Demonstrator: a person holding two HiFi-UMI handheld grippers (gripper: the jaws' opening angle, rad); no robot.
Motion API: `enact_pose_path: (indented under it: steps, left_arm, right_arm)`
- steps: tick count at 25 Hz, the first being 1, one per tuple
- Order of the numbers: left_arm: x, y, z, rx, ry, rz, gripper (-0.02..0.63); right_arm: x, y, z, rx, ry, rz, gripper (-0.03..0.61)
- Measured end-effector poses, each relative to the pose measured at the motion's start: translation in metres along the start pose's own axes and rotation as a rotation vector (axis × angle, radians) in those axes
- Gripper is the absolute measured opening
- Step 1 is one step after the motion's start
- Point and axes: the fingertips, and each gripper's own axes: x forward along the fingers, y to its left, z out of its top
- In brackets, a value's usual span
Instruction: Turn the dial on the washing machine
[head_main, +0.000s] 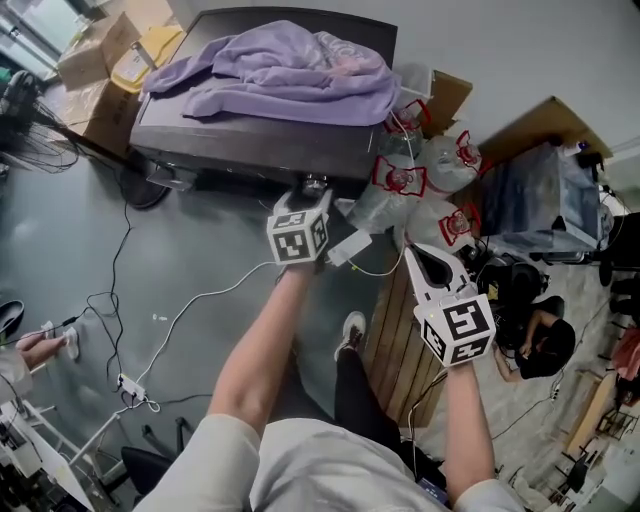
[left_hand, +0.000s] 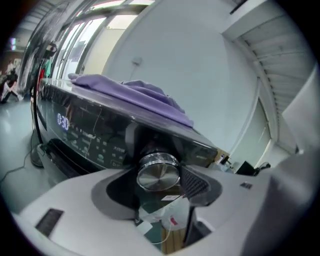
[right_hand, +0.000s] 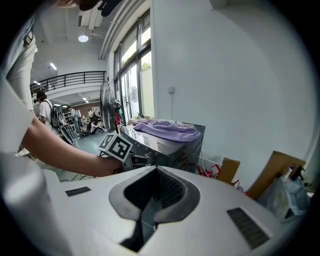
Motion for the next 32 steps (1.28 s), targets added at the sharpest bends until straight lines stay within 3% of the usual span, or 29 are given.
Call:
enact_pose_path:
  steps: [2,4,13,19,24,27,32]
  left_arm:
    - [0.000,0.002,0.000,-0.117,-0.014,-0.047,0.275]
    - [0.000,0.003,0.000,-0.186,-0.019,-0.083,0.275]
    - [0.001,0.006,0.000,-0.331,-0.016,-0.194,0.275]
    - [0.000,0.006,0.001,-0.501,-0.029,-0.306,0.275]
    - [0.002,0.006,0.002,-0.574,-0.051,-0.355,0.276]
    - [0.000,0.006,0.001,-0.507,-0.060,-0.313,0.276]
    - [-0.003,0.012,0.002,-0.202,-0.041,-0.134,0.335]
  right_arm:
    - [0.001,0.003,0.000,0.000,0.001,0.005,0.014]
    - [0.003,0.007,-0.001,0.001,0.005,0.011,0.014]
    - [0.009,0.021,0.000,-0.001,0.003,0.031,0.014]
    - [0.011,0.028,0.001,-0.001,0.010,0.047,0.014]
    - [0.013,0.033,-0.001,-0.005,0.018,0.058,0.014]
    - [0.011,0.034,-0.001,-0.010,0.019,0.059,0.014]
    - [0.009,0.035,0.001,-0.011,0.017,0.054,0.014]
